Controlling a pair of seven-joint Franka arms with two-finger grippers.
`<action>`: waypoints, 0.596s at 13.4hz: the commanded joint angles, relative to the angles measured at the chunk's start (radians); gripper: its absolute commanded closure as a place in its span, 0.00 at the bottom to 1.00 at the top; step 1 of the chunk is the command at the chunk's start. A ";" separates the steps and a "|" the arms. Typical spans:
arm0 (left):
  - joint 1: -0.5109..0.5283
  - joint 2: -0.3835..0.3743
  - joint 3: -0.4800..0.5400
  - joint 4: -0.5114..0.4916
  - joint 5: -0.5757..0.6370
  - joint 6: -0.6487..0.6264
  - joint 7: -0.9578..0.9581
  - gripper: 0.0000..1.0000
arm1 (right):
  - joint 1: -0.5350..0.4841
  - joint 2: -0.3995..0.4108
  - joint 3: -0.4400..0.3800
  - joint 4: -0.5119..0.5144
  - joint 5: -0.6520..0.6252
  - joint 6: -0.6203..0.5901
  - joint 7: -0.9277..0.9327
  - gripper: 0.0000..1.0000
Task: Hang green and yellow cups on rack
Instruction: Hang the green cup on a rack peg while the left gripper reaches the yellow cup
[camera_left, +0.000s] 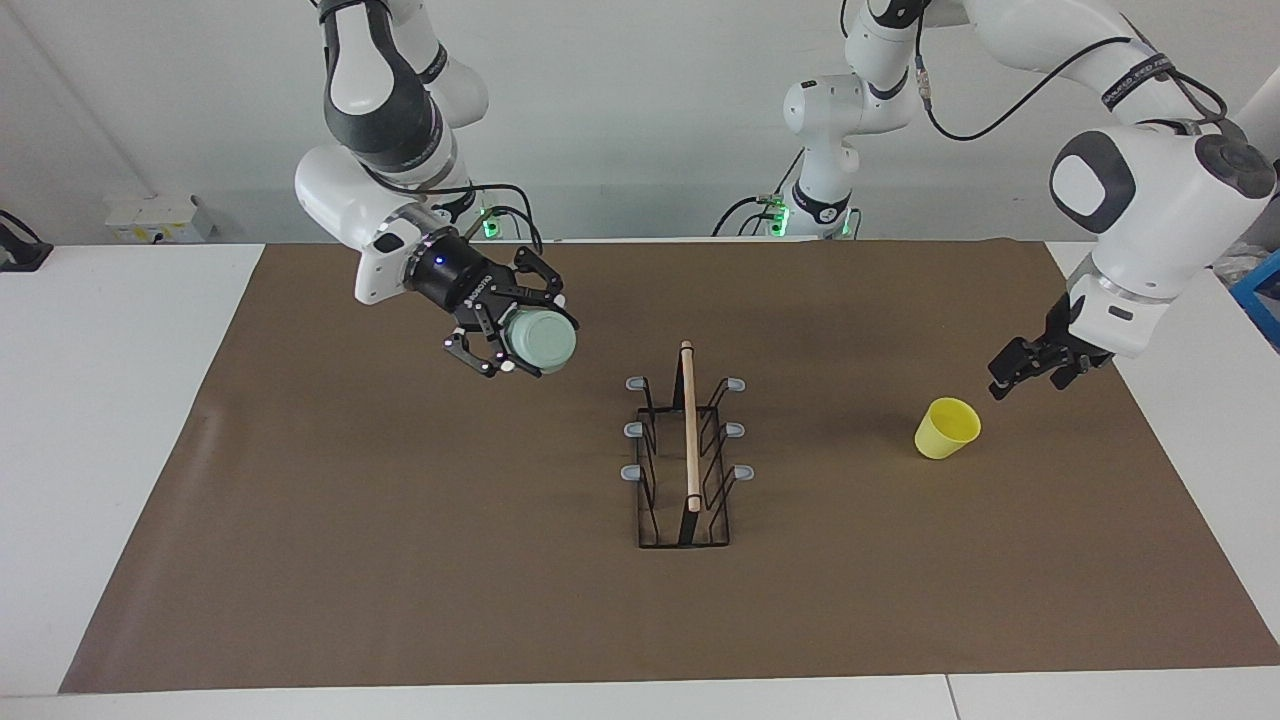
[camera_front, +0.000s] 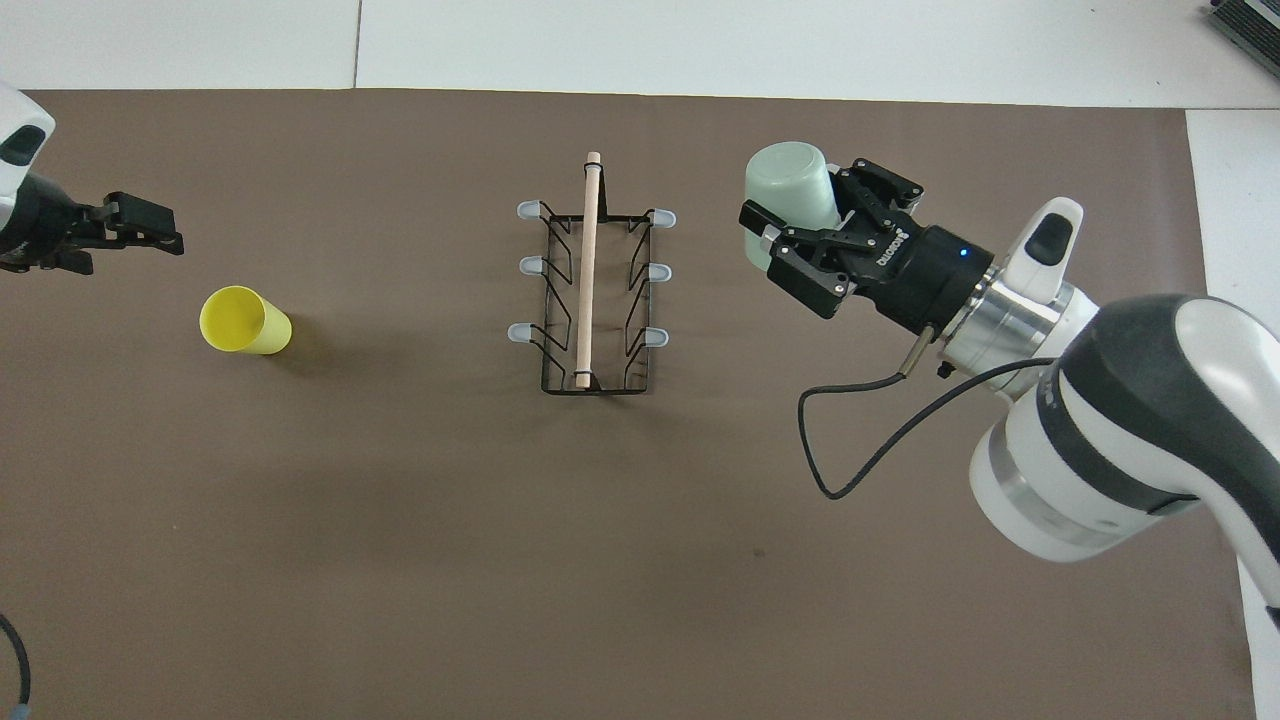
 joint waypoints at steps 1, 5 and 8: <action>0.037 0.081 -0.002 0.044 -0.044 0.028 -0.112 0.00 | 0.033 -0.015 0.003 -0.042 0.166 0.019 -0.137 1.00; 0.090 0.225 0.004 0.144 -0.120 0.017 -0.324 0.00 | 0.076 0.022 0.001 -0.116 0.480 -0.083 -0.468 1.00; 0.147 0.284 0.004 0.134 -0.229 0.055 -0.468 0.00 | 0.087 0.034 0.001 -0.212 0.626 -0.254 -0.667 1.00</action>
